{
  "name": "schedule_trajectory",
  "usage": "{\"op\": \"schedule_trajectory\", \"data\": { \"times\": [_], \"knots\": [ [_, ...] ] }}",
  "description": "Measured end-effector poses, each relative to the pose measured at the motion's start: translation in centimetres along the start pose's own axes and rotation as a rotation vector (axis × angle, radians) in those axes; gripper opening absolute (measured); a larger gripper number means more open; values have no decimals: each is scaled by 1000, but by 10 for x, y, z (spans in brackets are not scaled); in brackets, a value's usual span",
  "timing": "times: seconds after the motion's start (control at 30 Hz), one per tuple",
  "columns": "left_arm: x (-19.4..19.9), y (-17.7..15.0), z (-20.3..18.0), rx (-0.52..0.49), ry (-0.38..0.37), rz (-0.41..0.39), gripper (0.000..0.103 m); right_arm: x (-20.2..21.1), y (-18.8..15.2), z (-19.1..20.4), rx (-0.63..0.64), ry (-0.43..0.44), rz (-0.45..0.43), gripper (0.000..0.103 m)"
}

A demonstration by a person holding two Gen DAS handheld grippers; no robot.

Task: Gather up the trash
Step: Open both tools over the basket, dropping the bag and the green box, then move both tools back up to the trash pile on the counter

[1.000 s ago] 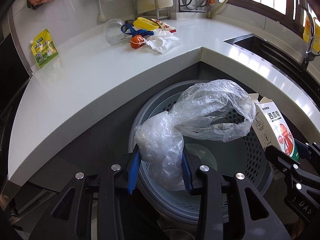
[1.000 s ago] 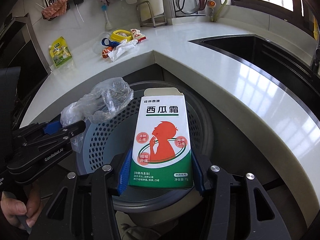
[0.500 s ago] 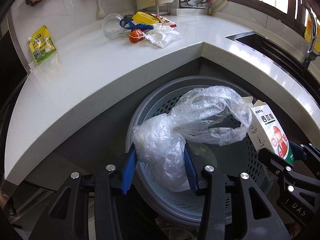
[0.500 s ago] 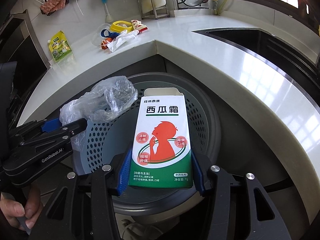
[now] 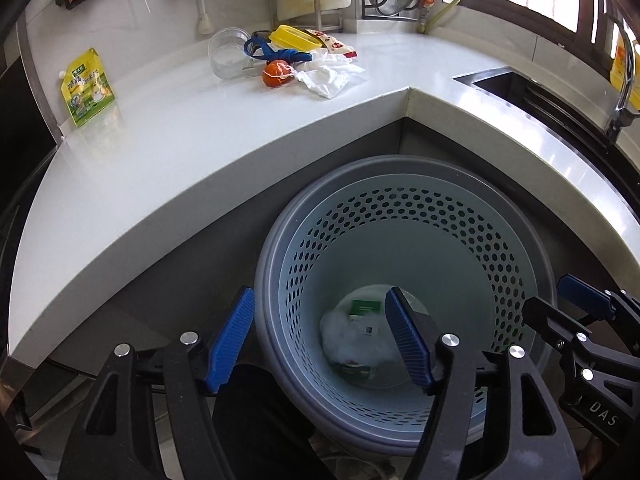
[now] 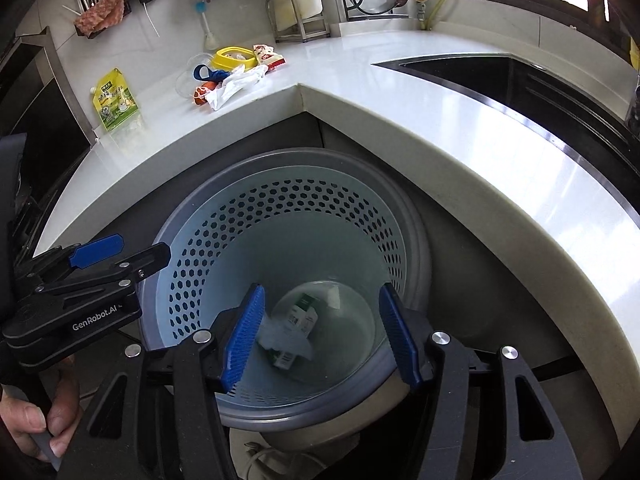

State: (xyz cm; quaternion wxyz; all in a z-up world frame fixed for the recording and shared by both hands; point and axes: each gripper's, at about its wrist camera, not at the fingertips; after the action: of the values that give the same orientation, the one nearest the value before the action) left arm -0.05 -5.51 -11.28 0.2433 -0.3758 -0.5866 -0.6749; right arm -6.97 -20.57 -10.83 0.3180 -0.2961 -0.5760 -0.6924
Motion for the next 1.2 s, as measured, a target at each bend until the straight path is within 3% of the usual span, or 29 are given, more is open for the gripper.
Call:
{"op": "schedule_trajectory", "data": {
  "times": [0.33, 0.6, 0.97, 1.2],
  "knots": [
    [7, 1, 5, 22, -6, -34, 77, 5, -1, -3, -13, 7, -13, 57],
    [25, 4, 17, 65, 0, -111, 93, 15, 3, -3, -21, 5, -46, 58],
    [52, 19, 38, 129, -25, -205, 96, 29, 20, 3, -12, 3, -97, 59],
    [61, 41, 61, 173, 13, -247, 97, 30, 49, 14, 19, 20, -138, 61]
  ]
}}
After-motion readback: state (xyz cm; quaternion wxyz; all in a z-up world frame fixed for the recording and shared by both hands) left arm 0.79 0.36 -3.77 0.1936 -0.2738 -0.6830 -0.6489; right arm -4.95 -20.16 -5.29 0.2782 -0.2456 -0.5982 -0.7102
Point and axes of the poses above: each gripper's, at about its wrist camera, not at the fingertips, and x roughly against the way its jaws point, z to its left, y to its top, and after that the axes turned 3 degrees about x, right-handed
